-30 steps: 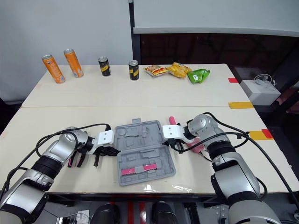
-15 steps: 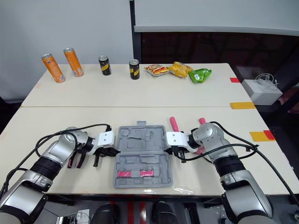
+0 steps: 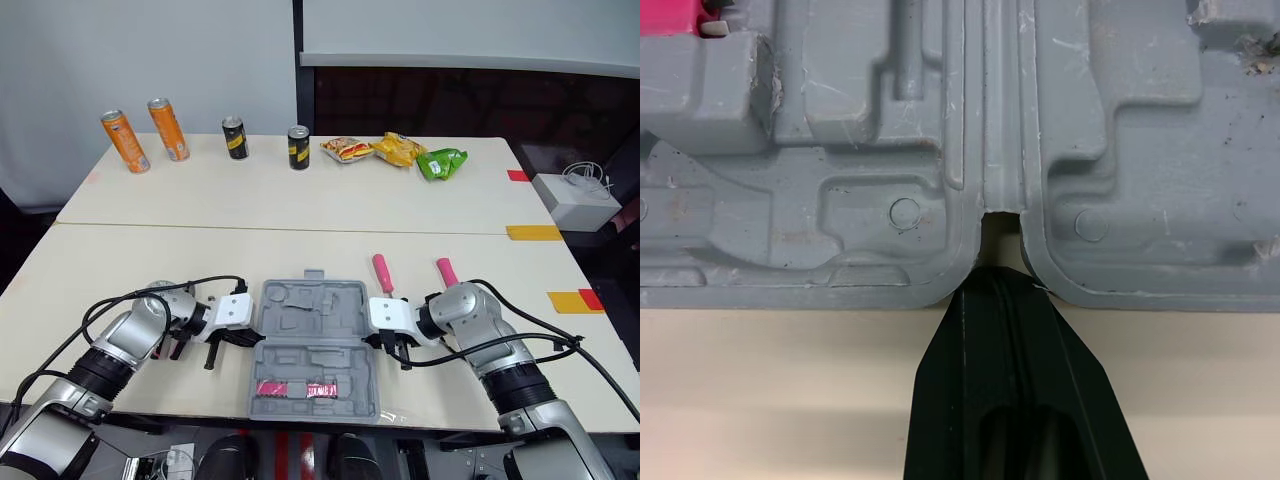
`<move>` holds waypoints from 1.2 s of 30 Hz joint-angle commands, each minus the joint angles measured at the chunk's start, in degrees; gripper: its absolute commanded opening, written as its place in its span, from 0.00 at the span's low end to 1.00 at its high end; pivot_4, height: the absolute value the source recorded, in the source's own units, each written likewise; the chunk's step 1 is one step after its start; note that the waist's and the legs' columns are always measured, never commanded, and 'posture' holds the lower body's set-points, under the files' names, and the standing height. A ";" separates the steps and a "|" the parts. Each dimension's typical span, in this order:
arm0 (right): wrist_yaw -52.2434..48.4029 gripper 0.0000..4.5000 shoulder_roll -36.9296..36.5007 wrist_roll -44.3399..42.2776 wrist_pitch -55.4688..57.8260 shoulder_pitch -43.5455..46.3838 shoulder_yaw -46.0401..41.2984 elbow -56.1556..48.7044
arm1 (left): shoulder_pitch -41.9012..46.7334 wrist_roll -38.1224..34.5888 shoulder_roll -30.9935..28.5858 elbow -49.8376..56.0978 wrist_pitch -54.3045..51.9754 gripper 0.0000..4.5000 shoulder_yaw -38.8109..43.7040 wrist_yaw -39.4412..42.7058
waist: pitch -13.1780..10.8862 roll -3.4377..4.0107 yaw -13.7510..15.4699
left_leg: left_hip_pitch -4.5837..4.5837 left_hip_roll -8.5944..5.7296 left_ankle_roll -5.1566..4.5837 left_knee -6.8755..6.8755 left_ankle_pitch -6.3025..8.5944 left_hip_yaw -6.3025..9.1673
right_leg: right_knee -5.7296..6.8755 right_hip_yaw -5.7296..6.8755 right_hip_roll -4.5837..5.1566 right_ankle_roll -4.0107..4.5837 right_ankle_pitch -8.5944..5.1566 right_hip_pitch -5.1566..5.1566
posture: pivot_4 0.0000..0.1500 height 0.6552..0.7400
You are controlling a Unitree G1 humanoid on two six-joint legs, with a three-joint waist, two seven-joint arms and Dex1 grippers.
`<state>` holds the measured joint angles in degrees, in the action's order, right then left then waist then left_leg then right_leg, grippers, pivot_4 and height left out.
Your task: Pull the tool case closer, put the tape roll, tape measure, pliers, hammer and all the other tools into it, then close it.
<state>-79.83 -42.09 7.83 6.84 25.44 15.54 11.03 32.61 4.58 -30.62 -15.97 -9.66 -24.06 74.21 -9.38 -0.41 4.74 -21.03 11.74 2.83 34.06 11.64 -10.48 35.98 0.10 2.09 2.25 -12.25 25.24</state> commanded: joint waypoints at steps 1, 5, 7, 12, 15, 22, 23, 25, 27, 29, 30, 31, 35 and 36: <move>-0.09 0.00 -0.84 -1.58 1.82 -2.95 0.75 -3.43 | -1.06 -0.17 0.63 3.02 -0.52 0.00 -1.77 0.87 | 0.01 0.01 0.02 | 0.02 0.00 0.00 0.00 0.00 0.00 | 0.00 0.00 0.00 0.00 0.00 -0.02 | 1.00 1.00; 0.67 0.00 -1.95 -2.73 3.54 -5.95 0.12 -6.86 | -2.17 -0.60 0.39 5.34 -1.82 0.00 -1.90 0.91 | 0.03 0.05 0.09 | 0.14 -0.01 0.00 -0.01 0.00 0.01 | -0.03 0.00 0.01 -0.01 0.00 -0.15 | 1.00 1.00; 1.07 0.00 -2.39 -3.14 4.28 -6.95 -0.11 -8.05 | -2.93 -0.75 0.16 6.62 -2.48 0.00 -1.98 0.94 | 0.03 0.05 0.01 | 0.16 -0.01 0.00 -0.01 0.00 0.01 | -0.05 0.00 0.01 -0.01 -0.01 -0.17 | 1.00 1.00; 1.48 0.00 -3.48 -3.76 5.23 -8.48 -0.46 -9.61 | -4.55 -0.98 -0.30 9.12 -3.88 0.00 -2.32 0.86 | 0.06 0.10 -0.05 | 0.26 -0.01 0.01 -0.01 0.01 0.02 | -0.05 0.00 0.01 -0.01 -0.01 -0.28 | 1.00 1.00; 1.70 0.00 -4.05 -3.98 5.10 -8.87 -0.30 -9.47 | -4.94 -0.91 -0.32 9.62 -4.30 0.00 -2.40 0.72 | 0.06 0.12 -0.12 | 0.39 -0.01 0.06 -0.08 0.04 0.04 | -0.27 0.02 0.01 -0.05 -0.04 -0.61 | 1.00 1.00; 2.19 0.00 -4.58 -4.64 5.65 -9.39 -0.19 -9.92 | -5.70 -0.82 -0.51 10.29 -4.72 0.00 -2.51 0.32 | 0.07 0.13 -0.27 | 0.71 -0.04 0.29 -0.11 0.18 0.02 | -0.41 0.01 0.04 -0.06 -0.04 -0.85 | 1.00 1.00; 2.23 0.00 -4.68 -4.72 5.69 -9.52 -0.19 -10.00 | -5.96 -0.82 -0.56 10.63 -4.85 0.00 -2.55 0.29 | 0.07 0.14 -0.27 | 0.71 -0.04 0.29 -0.13 0.18 0.03 | -0.42 0.01 0.04 -0.06 -0.04 -0.84 | 1.00 1.00; 2.35 0.00 -4.82 -4.79 5.65 -9.72 -0.20 -10.01 | -6.34 -0.83 -0.61 11.15 -5.17 0.00 -2.58 0.23 | 0.08 0.14 -0.28 | 0.72 -0.04 0.29 -0.13 0.18 0.02 | -0.42 0.01 0.04 -0.06 -0.05 -0.85 | 1.00 1.00; 2.42 0.00 -4.94 -4.82 5.64 -9.87 -0.18 -9.95 | -6.43 -0.84 -0.62 11.27 -5.38 0.00 -2.54 0.18 | 0.09 0.16 -0.28 | 0.72 -0.04 0.29 -0.13 0.18 0.02 | -0.43 0.01 0.04 -0.06 -0.05 -0.85 | 1.00 1.00; 2.61 0.00 -5.01 -4.79 5.45 -10.02 -0.13 -9.75 | -6.40 -0.80 -0.64 11.13 -5.42 0.00 -2.46 0.09 | 0.10 0.18 -0.28 | 0.73 -0.04 0.28 -0.13 0.18 0.02 | -0.43 0.01 0.04 -0.06 -0.04 -0.86 | 1.00 1.00; 2.66 0.00 -5.01 -4.76 5.35 -9.98 -0.07 -9.55 | -6.28 -0.74 -0.60 10.85 -5.33 0.00 -2.44 0.03 | 0.11 0.20 -0.28 | 0.73 -0.04 0.28 -0.13 0.18 0.02 | -0.43 0.01 0.04 -0.06 -0.04 -0.86 | 1.00 1.00; 2.76 0.00 -5.02 -4.72 5.29 -9.99 -0.05 -9.41 | -6.13 -0.61 -0.58 10.41 -5.14 0.00 -2.35 -0.16 | 0.12 0.21 -0.29 | 0.73 -0.04 0.28 -0.13 0.18 0.02 | -0.43 0.01 0.04 -0.06 -0.04 -0.87 | 1.00 1.00; 3.54 0.00 -5.00 -4.67 5.48 -9.99 -0.27 -9.11 | -5.82 -0.34 -0.56 9.30 -4.53 0.00 -1.97 -0.83 | 0.13 0.23 -0.29 | 0.75 -0.04 0.28 -0.13 0.18 0.02 | -0.43 0.01 0.04 -0.06 -0.04 -0.88 | 1.00 1.00; 4.08 0.00 -5.00 -5.16 6.13 -10.31 -0.99 -9.38 | -5.85 -0.54 -0.69 9.15 -4.54 0.00 -1.44 -1.15 | 0.13 0.23 -0.29 | 0.76 -0.04 0.28 -0.13 0.18 0.02 | -0.43 0.01 0.04 -0.06 -0.04 -0.90 | 1.00 1.00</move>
<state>-76.16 -46.52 3.23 12.10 16.36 14.22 1.80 26.78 4.38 -31.42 -6.86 -14.74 -25.37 73.60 -9.25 -0.18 4.45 -20.26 11.70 3.11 33.93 11.82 -10.46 35.56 0.11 2.13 2.20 -12.30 24.32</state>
